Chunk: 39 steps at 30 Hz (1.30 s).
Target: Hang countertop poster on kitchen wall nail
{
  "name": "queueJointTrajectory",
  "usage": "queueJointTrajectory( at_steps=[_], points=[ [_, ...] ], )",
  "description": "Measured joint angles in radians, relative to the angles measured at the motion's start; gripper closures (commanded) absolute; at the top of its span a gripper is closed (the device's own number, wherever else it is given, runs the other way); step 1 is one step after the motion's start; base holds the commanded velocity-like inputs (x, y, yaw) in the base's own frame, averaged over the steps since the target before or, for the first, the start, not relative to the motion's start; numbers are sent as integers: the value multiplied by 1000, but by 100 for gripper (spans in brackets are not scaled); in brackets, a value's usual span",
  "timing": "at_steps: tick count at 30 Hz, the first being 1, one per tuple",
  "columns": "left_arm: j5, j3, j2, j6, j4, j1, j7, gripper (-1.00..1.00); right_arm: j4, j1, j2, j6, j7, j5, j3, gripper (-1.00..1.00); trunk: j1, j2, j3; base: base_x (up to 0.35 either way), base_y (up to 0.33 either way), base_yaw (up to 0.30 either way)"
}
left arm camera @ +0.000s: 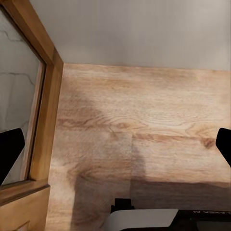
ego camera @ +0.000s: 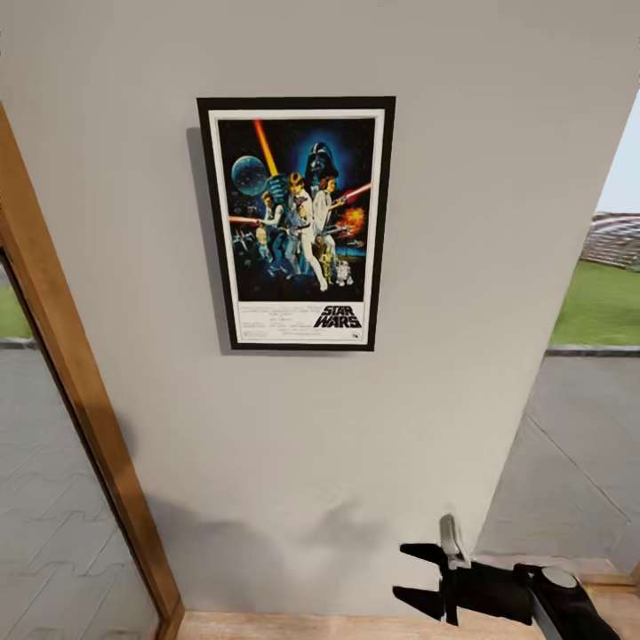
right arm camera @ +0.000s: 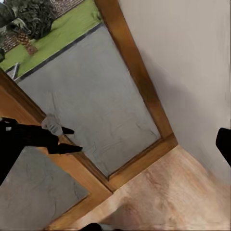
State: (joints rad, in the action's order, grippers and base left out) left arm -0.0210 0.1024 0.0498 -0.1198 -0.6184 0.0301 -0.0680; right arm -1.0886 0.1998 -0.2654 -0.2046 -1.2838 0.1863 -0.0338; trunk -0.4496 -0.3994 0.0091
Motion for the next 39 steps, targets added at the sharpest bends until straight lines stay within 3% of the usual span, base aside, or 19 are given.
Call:
queueJointTrajectory(
  at_steps=[6, 8, 11, 18, 29, 34, 39],
  points=[
    [0, -1, 0, 0, 1, 0, 0, -100, 501, -19, 6, 241, 21, 2, 0, -100, 0, 0, 9, -1, 0, 0],
    [-1, -2, 0, -1, 1, 0, 0, -100, 634, -20, 9, 284, 61, 2, -1, -100, 0, 0, 12, 0, 0, 0],
    [-3, -5, 0, 0, 3, 0, 1, -100, 785, -21, 11, 335, 191, 2, -3, -100, 0, 0, 17, 0, 0, 0],
    [-6, -7, -1, 3, 5, 0, 2, -100, 888, -21, 25, 356, 413, 0, -2, -100, 0, 0, 29, 0, 0, 0],
    [-7, -8, -2, 5, 7, 0, 3, -100, 910, -21, 54, 358, 700, 1, -2, -100, 0, 0, 47, 0, 0, 0],
    [-7, -8, -1, 5, 7, 0, 3, -100, 912, -21, 59, 359, 763, 0, -2, -100, 0, 0, 55, 0, 0, 0],
    [-7, -8, -1, 5, 7, 0, 3, -100, 913, -21, 60, 361, 780, -1, -2, -100, 0, 0, 60, 0, 0, 0]
  ],
)
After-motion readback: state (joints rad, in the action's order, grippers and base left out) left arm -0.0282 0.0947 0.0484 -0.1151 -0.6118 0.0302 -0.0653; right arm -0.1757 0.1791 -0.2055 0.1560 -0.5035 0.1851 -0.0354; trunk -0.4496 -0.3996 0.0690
